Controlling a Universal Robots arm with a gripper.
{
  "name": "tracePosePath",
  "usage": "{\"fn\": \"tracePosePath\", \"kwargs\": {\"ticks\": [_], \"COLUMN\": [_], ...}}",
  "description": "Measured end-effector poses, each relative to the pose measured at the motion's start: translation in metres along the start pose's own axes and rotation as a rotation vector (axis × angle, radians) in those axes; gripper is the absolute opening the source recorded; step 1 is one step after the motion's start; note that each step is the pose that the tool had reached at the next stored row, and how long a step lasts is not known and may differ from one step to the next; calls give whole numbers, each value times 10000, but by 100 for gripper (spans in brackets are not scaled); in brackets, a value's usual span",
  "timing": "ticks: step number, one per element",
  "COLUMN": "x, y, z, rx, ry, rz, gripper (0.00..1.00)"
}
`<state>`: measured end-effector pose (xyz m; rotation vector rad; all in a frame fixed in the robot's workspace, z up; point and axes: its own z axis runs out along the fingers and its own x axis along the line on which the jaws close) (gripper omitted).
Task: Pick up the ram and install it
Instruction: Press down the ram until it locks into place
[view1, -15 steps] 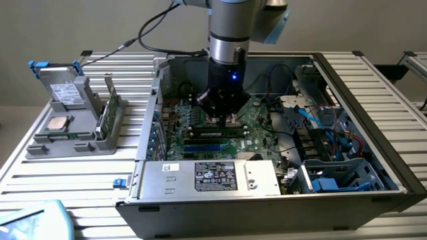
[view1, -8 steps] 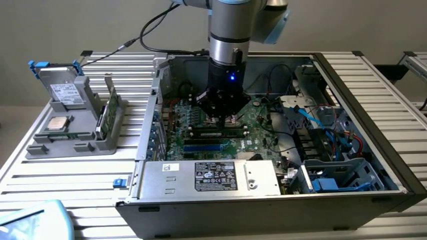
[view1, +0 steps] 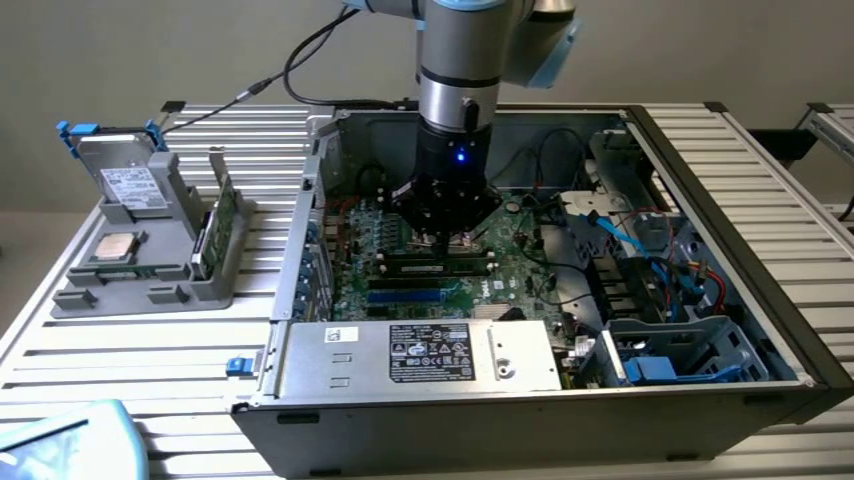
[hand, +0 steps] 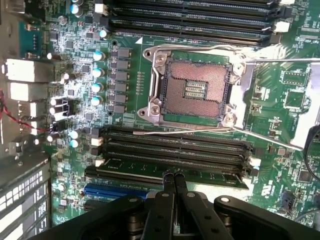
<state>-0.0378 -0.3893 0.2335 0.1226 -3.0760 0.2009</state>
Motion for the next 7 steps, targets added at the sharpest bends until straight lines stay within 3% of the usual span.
{"fn": "tracePosePath", "kwargs": {"ticks": [7], "x": [0], "y": [-1], "z": [0], "rx": [-9], "ry": [-19], "rz": [64], "gripper": [10]}}
